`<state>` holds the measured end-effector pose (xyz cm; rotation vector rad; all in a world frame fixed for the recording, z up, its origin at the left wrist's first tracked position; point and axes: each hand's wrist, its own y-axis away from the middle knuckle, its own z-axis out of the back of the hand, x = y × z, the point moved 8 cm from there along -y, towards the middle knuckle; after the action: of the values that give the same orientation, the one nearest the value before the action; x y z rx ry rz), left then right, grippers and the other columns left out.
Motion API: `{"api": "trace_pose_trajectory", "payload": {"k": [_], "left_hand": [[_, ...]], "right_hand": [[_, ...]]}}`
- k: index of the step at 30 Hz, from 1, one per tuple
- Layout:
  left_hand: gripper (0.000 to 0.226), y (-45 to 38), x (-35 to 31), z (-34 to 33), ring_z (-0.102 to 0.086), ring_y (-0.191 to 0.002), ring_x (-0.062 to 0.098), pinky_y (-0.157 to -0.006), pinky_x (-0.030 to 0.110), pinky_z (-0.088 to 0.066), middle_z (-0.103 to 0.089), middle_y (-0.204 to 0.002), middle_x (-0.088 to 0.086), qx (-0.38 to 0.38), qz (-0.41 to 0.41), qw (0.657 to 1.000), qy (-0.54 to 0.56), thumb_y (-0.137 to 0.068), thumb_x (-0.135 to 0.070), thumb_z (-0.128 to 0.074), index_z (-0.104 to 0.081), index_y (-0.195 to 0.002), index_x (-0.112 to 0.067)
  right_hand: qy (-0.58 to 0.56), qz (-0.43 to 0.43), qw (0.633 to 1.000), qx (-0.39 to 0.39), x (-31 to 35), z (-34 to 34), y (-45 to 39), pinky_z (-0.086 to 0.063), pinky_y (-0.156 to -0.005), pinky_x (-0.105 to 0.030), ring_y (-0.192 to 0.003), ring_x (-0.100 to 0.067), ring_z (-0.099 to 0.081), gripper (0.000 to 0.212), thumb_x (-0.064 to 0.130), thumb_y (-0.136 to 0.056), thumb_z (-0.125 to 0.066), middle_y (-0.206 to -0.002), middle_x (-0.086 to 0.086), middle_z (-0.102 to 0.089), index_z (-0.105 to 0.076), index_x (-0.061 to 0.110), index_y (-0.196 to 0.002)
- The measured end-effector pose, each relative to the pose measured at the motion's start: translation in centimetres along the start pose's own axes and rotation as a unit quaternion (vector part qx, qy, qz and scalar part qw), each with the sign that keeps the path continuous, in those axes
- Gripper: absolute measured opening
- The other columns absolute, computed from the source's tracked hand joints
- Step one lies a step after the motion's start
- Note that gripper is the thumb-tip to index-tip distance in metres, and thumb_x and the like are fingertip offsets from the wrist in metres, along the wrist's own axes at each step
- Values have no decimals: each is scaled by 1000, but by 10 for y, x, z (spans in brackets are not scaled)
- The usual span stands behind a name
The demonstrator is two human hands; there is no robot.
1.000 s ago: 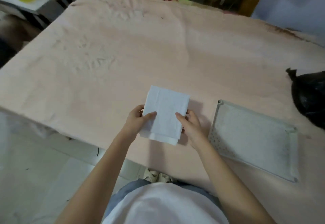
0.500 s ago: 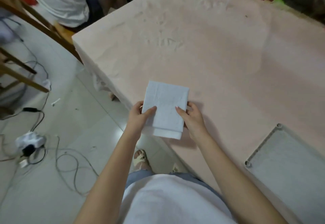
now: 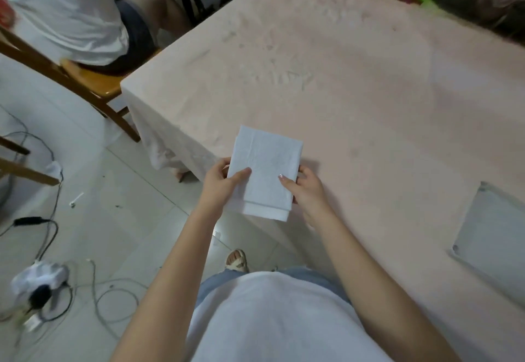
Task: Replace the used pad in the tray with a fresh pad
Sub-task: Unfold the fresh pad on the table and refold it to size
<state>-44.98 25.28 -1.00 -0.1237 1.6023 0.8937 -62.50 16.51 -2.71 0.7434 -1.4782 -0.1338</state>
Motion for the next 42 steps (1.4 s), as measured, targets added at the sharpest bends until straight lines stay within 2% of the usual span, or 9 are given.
{"api": "trace_pose_trajectory", "payload": {"k": [7, 10, 13, 19, 28, 31, 33, 36, 42], "left_hand": [[19, -28, -9, -4, -68, -76, 17, -65, 25, -51, -72, -89, 1, 105, 18, 993, -49, -82, -12, -72, -64, -98, -16], [22, -42, -11, -13, -68, -74, 19, -59, 24, -48, -73, -89, 3, 131, 27, 989, -71, -80, -12, -74, -66, -101, -13], [22, -56, -18, -25, -68, -70, 17, -56, 23, -50, -73, -86, 5, 146, 27, 986, -73, -80, -9, -74, -67, -100, -11], [18, -80, -35, -47, -64, -54, 6, -44, 15, -44, -71, -78, 3, 173, 24, 979, -100, -82, -5, -71, -66, -99, -9], [14, -123, -48, -52, -63, -53, 8, -43, 14, -43, -70, -70, 0, 178, 29, 975, -133, -82, -5, -70, -68, -93, -13], [16, -137, -44, -50, -62, -60, 14, -47, 19, -45, -67, -77, 6, 198, 40, 968, -150, -83, -7, -70, -68, -98, -10], [16, -146, -44, -49, -61, -62, 17, -51, 21, -44, -67, -77, 5, 217, 47, 960, -171, -83, -9, -70, -68, -99, -10], [12, -156, -44, -48, -65, -59, 13, -52, 22, -49, -68, -73, 1, 256, 61, 944, -198, -85, -10, -69, -67, -97, -12], [14, -173, -49, -51, -64, -55, 8, -48, 22, -51, -63, -69, -3, 309, 49, 917, -248, -88, -9, -65, -62, -102, -9]], "right_hand": [[-19, 0, 997, -77, -4, 4, 6, -55, -73, -39, -84, -16, -67, 29, 7, -86, -67, -97, 2, -67, -53, 14, -110], [-24, -6, 995, -98, -3, 14, 1, -56, -70, -38, -88, -18, -67, 29, 8, -85, -68, -100, 1, -68, -54, 17, -109], [-29, -8, 994, -108, 0, 19, -8, -54, -62, -34, -90, -20, -67, 33, 9, -86, -67, -102, -1, -68, -54, 14, -115], [-56, -22, 990, -129, 0, 29, -33, -55, -76, -48, -93, -24, -68, 33, 9, -86, -68, -101, -3, -69, -53, 12, -115], [-51, -18, 989, -139, 13, 23, -64, -55, -75, -48, -92, -26, -69, 23, 9, -85, -68, -101, -8, -70, -56, 14, -104], [-54, -25, 986, -158, 13, 19, -69, -56, -72, -40, -87, -20, -69, 19, 8, -86, -68, -98, -6, -70, -57, 19, -97], [-63, -30, 985, -159, 14, 14, -71, -56, -67, -33, -84, -16, -69, 20, 7, -87, -66, -97, -5, -70, -58, 13, -104], [-69, -47, 980, -178, 11, 9, -71, -54, -63, -26, -85, -14, -67, 30, 9, -88, -66, -104, -5, -69, -57, 9, -116], [-72, -42, 969, -233, 9, -1, -72, -50, -49, -18, -78, -11, -64, 24, 8, -88, -64, -100, -6, -66, -55, 10, -110]]}}
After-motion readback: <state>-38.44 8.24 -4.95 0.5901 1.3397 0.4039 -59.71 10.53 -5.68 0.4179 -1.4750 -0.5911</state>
